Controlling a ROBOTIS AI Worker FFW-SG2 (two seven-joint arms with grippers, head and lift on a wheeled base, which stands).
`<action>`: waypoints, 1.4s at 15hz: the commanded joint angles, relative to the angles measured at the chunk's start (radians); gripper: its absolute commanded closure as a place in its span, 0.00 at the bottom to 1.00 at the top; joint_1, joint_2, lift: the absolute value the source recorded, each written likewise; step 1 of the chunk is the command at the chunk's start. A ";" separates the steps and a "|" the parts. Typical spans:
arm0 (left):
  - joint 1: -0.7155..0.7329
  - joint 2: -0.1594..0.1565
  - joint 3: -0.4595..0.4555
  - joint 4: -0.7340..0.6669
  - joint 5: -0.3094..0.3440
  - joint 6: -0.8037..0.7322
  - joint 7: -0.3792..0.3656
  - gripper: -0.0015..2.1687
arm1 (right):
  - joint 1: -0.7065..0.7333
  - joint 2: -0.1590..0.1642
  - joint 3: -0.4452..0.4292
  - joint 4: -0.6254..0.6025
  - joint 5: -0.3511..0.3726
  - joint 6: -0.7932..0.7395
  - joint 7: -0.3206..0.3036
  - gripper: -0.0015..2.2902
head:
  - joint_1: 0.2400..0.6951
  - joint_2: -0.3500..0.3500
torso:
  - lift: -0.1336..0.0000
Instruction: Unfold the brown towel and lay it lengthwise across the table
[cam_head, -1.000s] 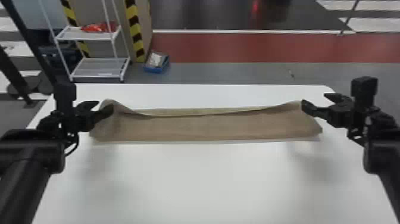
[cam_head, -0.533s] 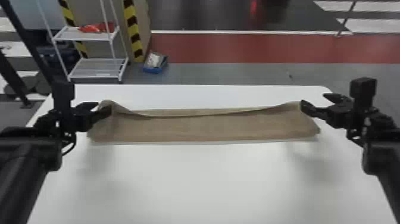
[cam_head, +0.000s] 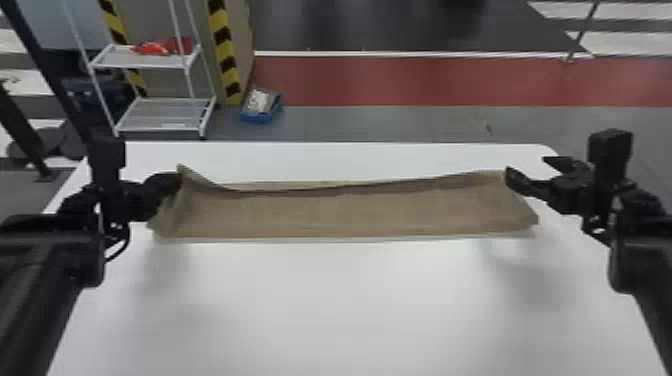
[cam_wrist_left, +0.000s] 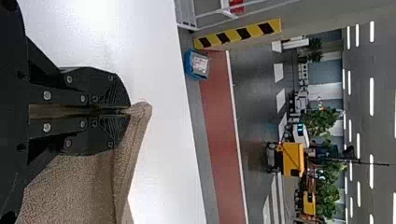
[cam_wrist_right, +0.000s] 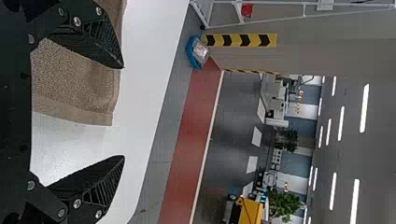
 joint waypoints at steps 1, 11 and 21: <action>0.019 -0.001 0.005 -0.027 0.005 0.000 -0.001 0.71 | -0.001 -0.001 0.001 0.002 0.002 0.000 -0.005 0.10 | 0.98 0.49 | 0.09; 0.035 -0.034 -0.069 -0.085 0.007 -0.003 0.005 0.71 | 0.002 -0.016 -0.006 0.100 0.005 0.003 -0.040 0.13 | 1.00 0.42 | 0.09; 0.035 -0.034 -0.069 -0.085 -0.001 -0.003 0.011 0.71 | 0.004 -0.019 -0.016 0.086 -0.008 0.095 0.064 0.33 | 1.00 0.41 | 0.09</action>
